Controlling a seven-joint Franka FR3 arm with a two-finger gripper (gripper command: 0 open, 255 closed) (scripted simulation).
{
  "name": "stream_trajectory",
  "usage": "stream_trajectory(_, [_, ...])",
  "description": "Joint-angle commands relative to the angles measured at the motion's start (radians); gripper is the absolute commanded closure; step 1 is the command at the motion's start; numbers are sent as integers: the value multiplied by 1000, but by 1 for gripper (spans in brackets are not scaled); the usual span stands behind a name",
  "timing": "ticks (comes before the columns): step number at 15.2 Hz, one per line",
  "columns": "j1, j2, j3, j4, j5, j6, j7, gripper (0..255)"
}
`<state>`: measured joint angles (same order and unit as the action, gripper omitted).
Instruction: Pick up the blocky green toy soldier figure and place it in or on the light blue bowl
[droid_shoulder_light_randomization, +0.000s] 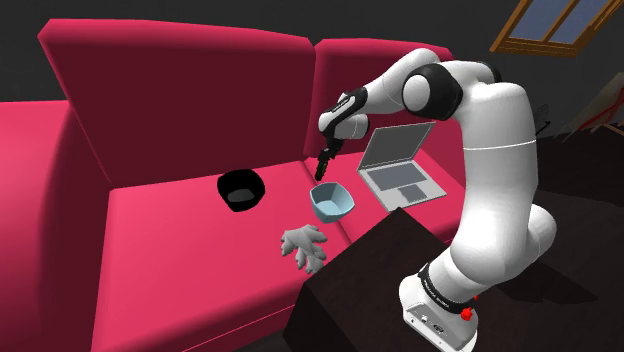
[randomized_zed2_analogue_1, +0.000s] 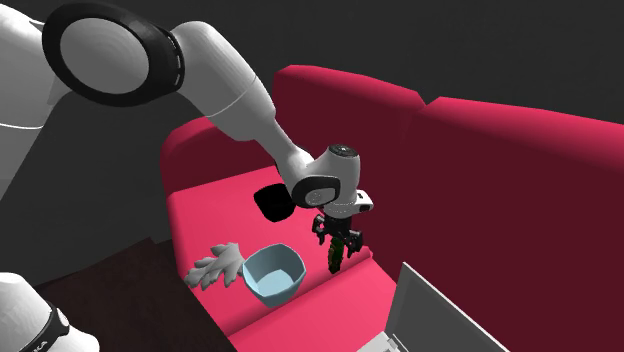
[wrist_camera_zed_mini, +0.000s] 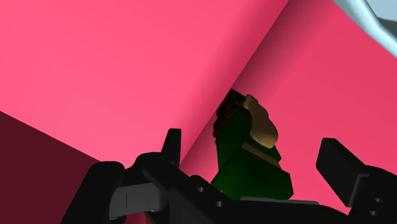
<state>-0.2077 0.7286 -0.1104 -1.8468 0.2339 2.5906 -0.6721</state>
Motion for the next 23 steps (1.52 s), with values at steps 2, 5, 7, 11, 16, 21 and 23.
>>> stream_trajectory(2, [0, 0, 0, 0, 0, 0, 0, 255])
stream_trajectory(5, [0, 0, 0, 0, 0, 0, 0, 255])
stream_trajectory(7, [0, 0, 0, 0, 0, 0, 0, 255])
stream_trajectory(11, [0, 0, 0, 0, 0, 0, 0, 255])
stream_trajectory(16, [8, -57, -11, -18, -10, -39, 9, 255])
stream_trajectory(21, [16, -111, -22, -31, -21, -81, 18, 255])
stream_trajectory(23, [19, -132, -26, -34, -26, -98, 22, 255])
